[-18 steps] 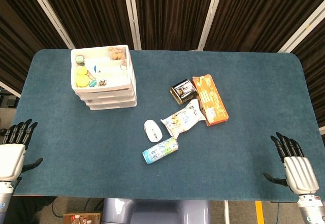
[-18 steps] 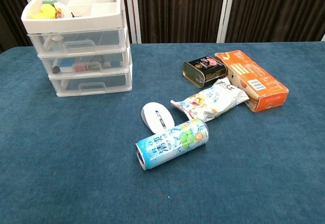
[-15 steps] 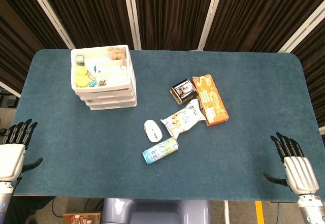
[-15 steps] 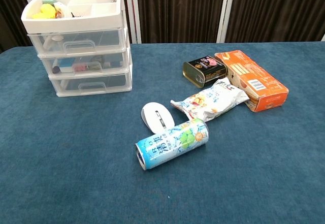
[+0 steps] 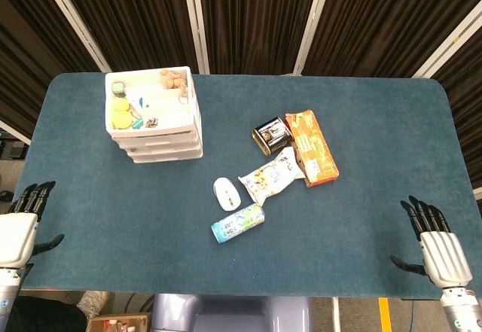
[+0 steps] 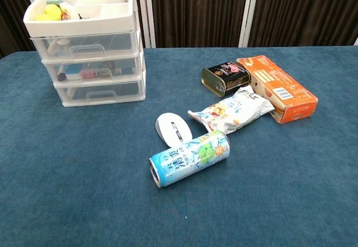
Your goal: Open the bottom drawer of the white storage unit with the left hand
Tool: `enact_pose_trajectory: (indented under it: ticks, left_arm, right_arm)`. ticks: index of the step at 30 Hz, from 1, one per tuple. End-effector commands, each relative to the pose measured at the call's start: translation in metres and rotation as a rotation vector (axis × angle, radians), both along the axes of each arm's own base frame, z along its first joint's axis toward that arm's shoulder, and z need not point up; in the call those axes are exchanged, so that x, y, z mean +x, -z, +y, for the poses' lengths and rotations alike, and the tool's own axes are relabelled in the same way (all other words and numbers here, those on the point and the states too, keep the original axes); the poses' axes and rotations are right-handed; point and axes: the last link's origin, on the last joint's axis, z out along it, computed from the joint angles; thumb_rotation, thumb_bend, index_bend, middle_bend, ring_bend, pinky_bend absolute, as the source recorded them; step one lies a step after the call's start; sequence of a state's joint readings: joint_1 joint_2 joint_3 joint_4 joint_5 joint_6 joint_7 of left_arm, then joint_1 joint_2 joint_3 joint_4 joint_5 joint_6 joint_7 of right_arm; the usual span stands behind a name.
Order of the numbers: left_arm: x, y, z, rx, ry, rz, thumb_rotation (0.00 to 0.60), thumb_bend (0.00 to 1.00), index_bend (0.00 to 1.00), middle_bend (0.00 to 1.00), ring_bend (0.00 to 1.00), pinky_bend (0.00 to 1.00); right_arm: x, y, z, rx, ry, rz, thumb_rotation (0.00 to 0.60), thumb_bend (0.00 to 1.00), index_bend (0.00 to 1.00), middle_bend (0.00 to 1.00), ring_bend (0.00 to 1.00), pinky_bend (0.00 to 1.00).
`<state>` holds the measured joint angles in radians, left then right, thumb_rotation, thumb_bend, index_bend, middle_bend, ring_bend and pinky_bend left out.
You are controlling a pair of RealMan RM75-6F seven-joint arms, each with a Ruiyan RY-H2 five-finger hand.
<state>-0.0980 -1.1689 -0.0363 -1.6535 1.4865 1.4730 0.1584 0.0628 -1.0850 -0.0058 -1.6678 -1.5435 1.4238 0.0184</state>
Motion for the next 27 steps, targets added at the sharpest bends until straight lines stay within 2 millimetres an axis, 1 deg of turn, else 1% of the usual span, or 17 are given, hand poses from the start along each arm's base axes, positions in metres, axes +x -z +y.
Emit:
enact_pose_trajectory:
  ticks: [1, 2, 4, 6, 8, 11, 13, 20, 23, 27]
  left_arm:
    - [0.003, 0.000, 0.005, 0.017, 0.010, -0.015, 0.600, 0.42, 0.09, 0.61, 0.59, 0.67]
    - [0.005, 0.001, 0.007, 0.026, 0.014, -0.034, 0.600, 0.46, 0.12, 0.71, 0.66, 0.72]
    - [0.008, 0.004, 0.011, 0.033, 0.008, -0.083, 0.600, 0.51, 0.13, 0.81, 0.75, 0.78]
    - [0.014, 0.009, 0.017, 0.027, -0.013, -0.160, 0.600, 0.53, 0.15, 0.90, 0.83, 0.84]
    - [0.019, 0.015, 0.023, 0.008, -0.042, -0.219, 0.600, 0.53, 0.16, 0.96, 0.91, 0.88]
    - [0.031, 0.028, 0.038, -0.043, -0.108, -0.317, 0.600, 0.54, 0.15, 0.98, 0.97, 0.93]
    - [0.037, 0.037, 0.047, -0.074, -0.149, -0.373, 0.600, 0.55, 0.15, 0.99, 0.98, 0.94]
    - [0.063, 0.073, 0.084, -0.175, -0.314, -0.580, 0.600, 0.55, 0.14, 1.00, 0.99, 1.00]
    - [0.069, 0.086, 0.095, -0.201, -0.356, -0.621, 0.600, 0.55, 0.14, 1.00, 0.99, 1.00]
    - [0.079, 0.110, 0.110, -0.246, -0.437, -0.712, 0.600, 0.56, 0.14, 1.00, 0.99, 1.00]
  right_arm:
    - [0.000, 0.001, 0.000, 0.007, 0.003, -0.004, 0.600, 0.08, 0.00, 0.00, 0.00, 0.06]
    - [0.000, 0.001, 0.000, 0.010, 0.003, -0.006, 0.600, 0.08, 0.00, 0.00, 0.00, 0.06]
    - [0.000, 0.001, 0.001, 0.014, 0.002, -0.007, 0.600, 0.08, 0.00, 0.00, 0.00, 0.06]
    - [0.000, 0.001, 0.001, 0.015, 0.004, -0.015, 0.600, 0.08, 0.00, 0.00, 0.00, 0.06]
    - [0.000, -0.001, 0.001, 0.013, 0.005, -0.023, 0.600, 0.08, 0.00, 0.00, 0.00, 0.06]
    - [0.001, -0.001, 0.000, 0.016, 0.004, -0.029, 0.600, 0.08, 0.00, 0.00, 0.00, 0.06]
    - [0.001, -0.001, 0.000, 0.019, 0.005, -0.030, 0.600, 0.08, 0.00, 0.00, 0.00, 0.06]
    - [0.001, -0.001, 0.000, 0.020, 0.014, -0.042, 0.600, 0.08, 0.00, 0.00, 0.00, 0.06]
    - [0.001, -0.002, -0.001, 0.023, 0.017, -0.049, 0.600, 0.08, 0.00, 0.00, 0.00, 0.06]
    - [0.000, -0.002, -0.003, 0.027, 0.024, -0.060, 0.600, 0.08, 0.00, 0.00, 0.00, 0.06]
